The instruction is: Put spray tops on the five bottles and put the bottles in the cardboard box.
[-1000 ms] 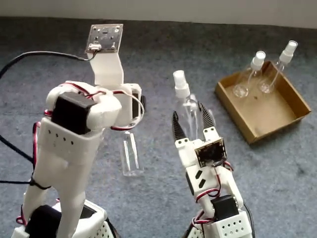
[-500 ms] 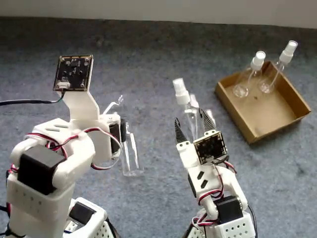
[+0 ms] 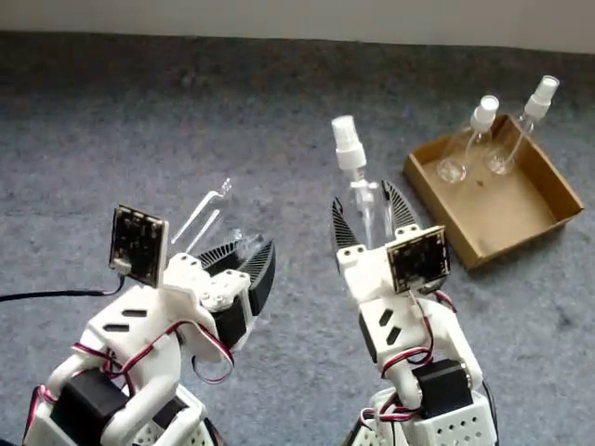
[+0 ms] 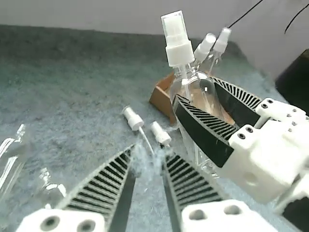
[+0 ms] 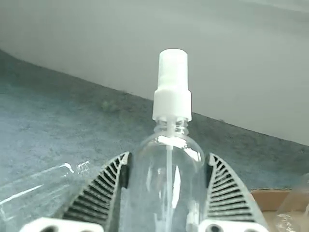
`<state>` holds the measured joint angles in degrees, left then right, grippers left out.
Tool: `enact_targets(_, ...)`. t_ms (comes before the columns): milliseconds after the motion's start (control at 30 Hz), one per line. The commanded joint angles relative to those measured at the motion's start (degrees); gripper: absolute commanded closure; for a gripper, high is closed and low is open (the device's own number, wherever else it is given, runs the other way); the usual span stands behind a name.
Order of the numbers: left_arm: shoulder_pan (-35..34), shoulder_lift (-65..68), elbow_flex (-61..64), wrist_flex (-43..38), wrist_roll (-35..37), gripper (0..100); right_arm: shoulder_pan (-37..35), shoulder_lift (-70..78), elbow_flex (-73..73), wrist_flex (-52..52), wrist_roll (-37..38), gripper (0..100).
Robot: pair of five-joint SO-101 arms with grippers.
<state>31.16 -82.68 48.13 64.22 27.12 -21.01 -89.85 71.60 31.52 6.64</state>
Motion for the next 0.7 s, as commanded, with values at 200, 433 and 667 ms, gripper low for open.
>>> enact_targets(200,1.3,-16.6,18.1,-15.4,0.6,99,0.2,3.4,-7.1,-10.1,-10.5,87.2)
enact_targets(433,1.3,-22.0,29.1,-25.7,0.3,99,0.2,3.3,-4.1,-13.5,-17.1,87.2)
enact_targets(667,3.8,-21.9,33.0,-35.5,0.6,99,0.1,3.6,-1.1,-17.6,-17.6,87.2)
